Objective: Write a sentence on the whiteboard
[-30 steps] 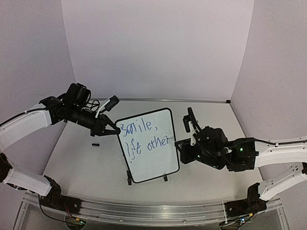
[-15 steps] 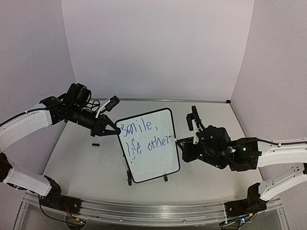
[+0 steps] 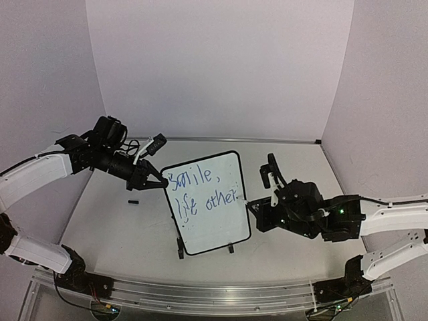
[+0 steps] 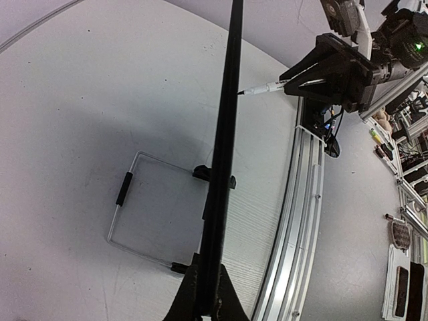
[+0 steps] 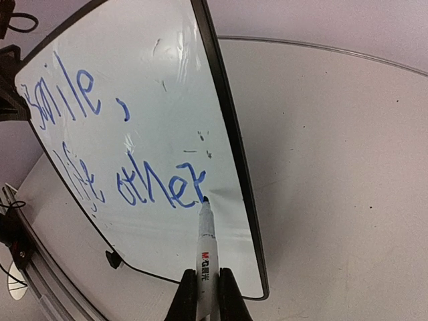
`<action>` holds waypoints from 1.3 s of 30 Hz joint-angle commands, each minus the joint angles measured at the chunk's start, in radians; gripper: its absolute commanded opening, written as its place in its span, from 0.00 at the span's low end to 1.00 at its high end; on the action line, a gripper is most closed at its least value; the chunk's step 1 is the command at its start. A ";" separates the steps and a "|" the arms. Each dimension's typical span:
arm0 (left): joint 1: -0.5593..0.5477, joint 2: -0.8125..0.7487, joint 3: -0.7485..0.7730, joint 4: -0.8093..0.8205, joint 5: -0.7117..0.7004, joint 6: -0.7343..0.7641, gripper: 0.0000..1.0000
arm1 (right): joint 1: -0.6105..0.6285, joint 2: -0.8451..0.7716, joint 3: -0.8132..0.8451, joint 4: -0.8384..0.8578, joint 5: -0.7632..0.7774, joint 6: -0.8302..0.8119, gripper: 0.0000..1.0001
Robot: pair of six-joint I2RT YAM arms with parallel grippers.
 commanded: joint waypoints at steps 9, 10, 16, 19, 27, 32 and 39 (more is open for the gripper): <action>0.006 0.002 0.011 0.023 -0.072 0.025 0.00 | -0.003 0.036 0.016 -0.021 0.039 0.023 0.00; 0.006 0.002 0.011 0.023 -0.072 0.025 0.00 | -0.003 0.037 0.015 -0.024 0.043 0.024 0.00; 0.007 0.003 0.010 0.023 -0.072 0.025 0.00 | -0.003 0.055 0.026 -0.037 0.056 0.028 0.00; 0.007 0.002 0.010 0.023 -0.072 0.024 0.00 | -0.003 0.049 0.031 -0.036 0.051 0.017 0.00; 0.007 -0.003 0.026 0.034 -0.033 0.003 0.00 | -0.003 -0.095 -0.002 0.017 -0.019 -0.048 0.00; 0.008 0.024 0.086 0.045 0.016 -0.051 0.00 | -0.003 -0.151 -0.005 0.017 -0.018 -0.066 0.00; 0.007 0.060 0.186 -0.012 0.063 -0.089 0.00 | -0.003 -0.151 -0.005 0.014 -0.009 -0.067 0.00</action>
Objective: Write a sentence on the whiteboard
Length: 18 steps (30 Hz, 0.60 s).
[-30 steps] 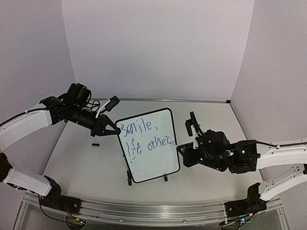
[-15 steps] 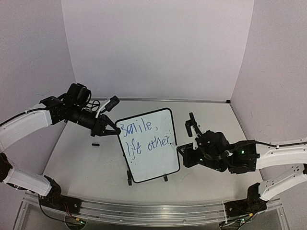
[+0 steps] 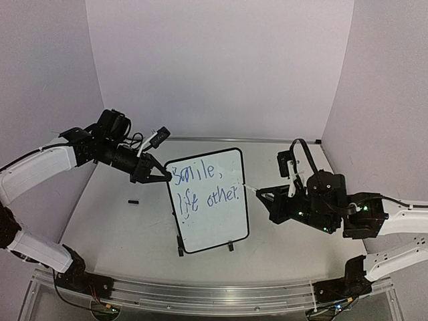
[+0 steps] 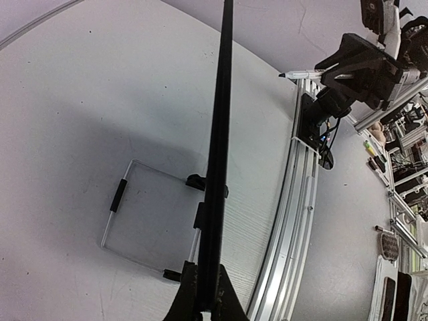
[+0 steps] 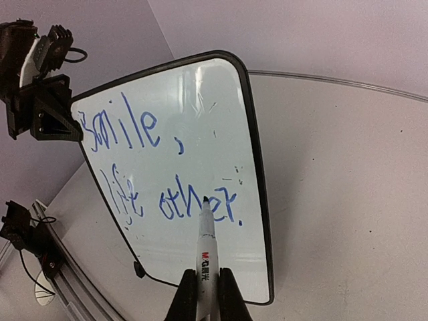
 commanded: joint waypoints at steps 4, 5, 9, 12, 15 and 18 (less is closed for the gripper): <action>0.007 0.009 0.120 -0.001 0.043 -0.040 0.00 | -0.003 0.010 -0.004 0.008 0.004 -0.013 0.00; 0.008 0.009 0.119 0.001 0.046 -0.040 0.00 | -0.003 0.011 -0.004 0.008 0.003 -0.013 0.00; 0.008 -0.013 0.102 0.052 0.071 -0.057 0.00 | -0.003 0.017 -0.005 0.009 0.000 -0.010 0.00; 0.008 -0.022 0.116 0.050 0.061 -0.045 0.00 | -0.003 0.022 -0.003 0.012 -0.004 -0.011 0.00; 0.008 -0.025 0.117 0.060 0.030 -0.032 0.00 | -0.003 0.029 -0.001 0.019 -0.010 -0.010 0.00; 0.008 -0.018 0.121 0.059 -0.003 -0.014 0.00 | -0.003 0.037 0.000 0.025 -0.015 -0.009 0.00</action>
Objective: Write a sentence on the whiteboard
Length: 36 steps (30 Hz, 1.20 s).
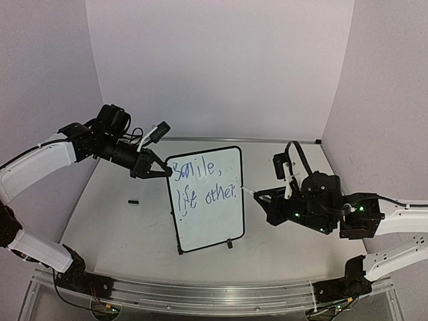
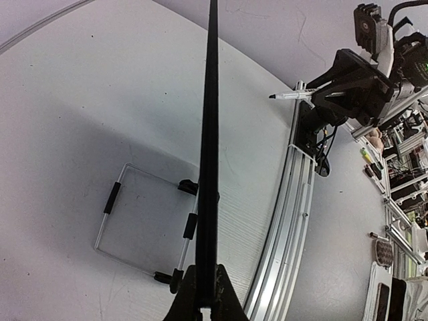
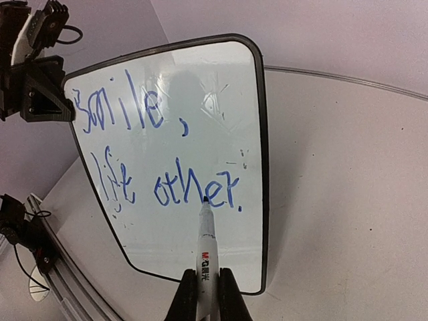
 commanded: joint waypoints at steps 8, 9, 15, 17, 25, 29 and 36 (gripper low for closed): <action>0.007 -0.023 0.110 0.078 -0.045 0.050 0.00 | -0.003 0.019 -0.006 0.041 -0.021 0.007 0.00; 0.007 -0.021 0.114 0.082 -0.046 0.051 0.00 | -0.003 0.019 -0.008 0.043 -0.022 0.007 0.00; 0.007 -0.003 0.142 0.078 -0.055 0.073 0.00 | -0.003 0.022 -0.012 0.052 -0.028 0.012 0.00; 0.007 -0.004 0.143 0.072 -0.068 0.084 0.00 | -0.003 0.020 -0.016 0.054 -0.029 0.015 0.00; 0.009 -0.045 0.085 0.063 -0.111 0.089 0.00 | -0.003 0.000 -0.029 0.056 -0.028 0.022 0.00; 0.010 -0.087 0.006 0.115 -0.109 0.050 0.00 | -0.003 -0.004 -0.032 0.056 -0.029 0.024 0.00; 0.010 -0.151 -0.120 0.164 -0.134 -0.004 0.00 | -0.003 0.002 -0.025 0.061 -0.033 0.016 0.00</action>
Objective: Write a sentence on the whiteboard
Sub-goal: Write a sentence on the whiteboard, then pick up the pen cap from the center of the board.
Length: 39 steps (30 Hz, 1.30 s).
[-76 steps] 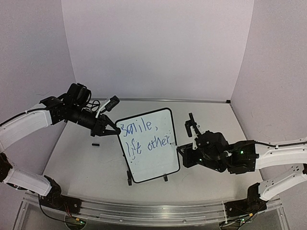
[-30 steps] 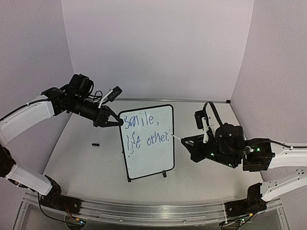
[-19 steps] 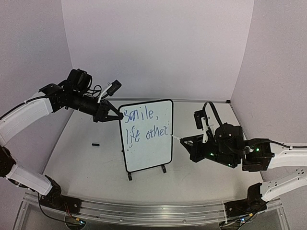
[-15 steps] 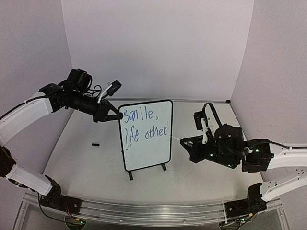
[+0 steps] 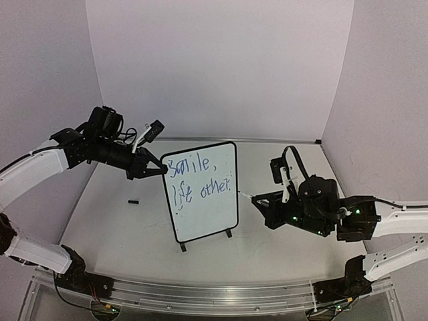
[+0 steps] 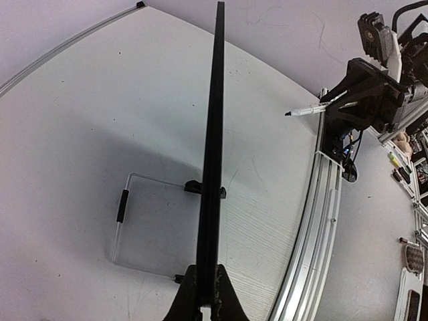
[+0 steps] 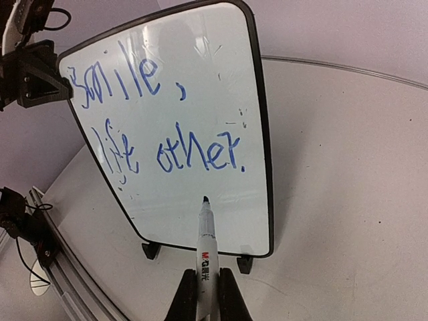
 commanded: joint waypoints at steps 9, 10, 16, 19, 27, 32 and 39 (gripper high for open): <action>0.010 -0.119 -0.096 0.068 -0.091 -0.040 0.00 | -0.003 -0.016 0.003 0.034 -0.006 0.002 0.00; 0.010 -0.121 -0.095 0.064 -0.097 -0.040 0.00 | -0.003 -0.018 0.002 0.034 -0.006 0.003 0.00; 0.010 -0.129 -0.092 0.061 -0.133 -0.061 0.13 | -0.003 -0.032 -0.003 0.034 0.005 0.004 0.00; 0.010 -0.130 -0.099 0.061 -0.149 -0.079 0.28 | -0.003 -0.027 0.001 0.034 0.004 0.002 0.00; 0.010 -0.165 -0.123 0.056 -0.194 -0.109 0.52 | -0.003 -0.003 0.012 0.031 -0.003 -0.005 0.00; 0.010 -0.207 -0.156 0.056 -0.261 -0.141 0.68 | -0.003 0.010 0.013 0.028 0.002 -0.007 0.00; 0.010 -0.319 -0.250 0.076 -0.444 -0.288 0.85 | -0.006 0.056 0.034 -0.022 0.054 0.009 0.00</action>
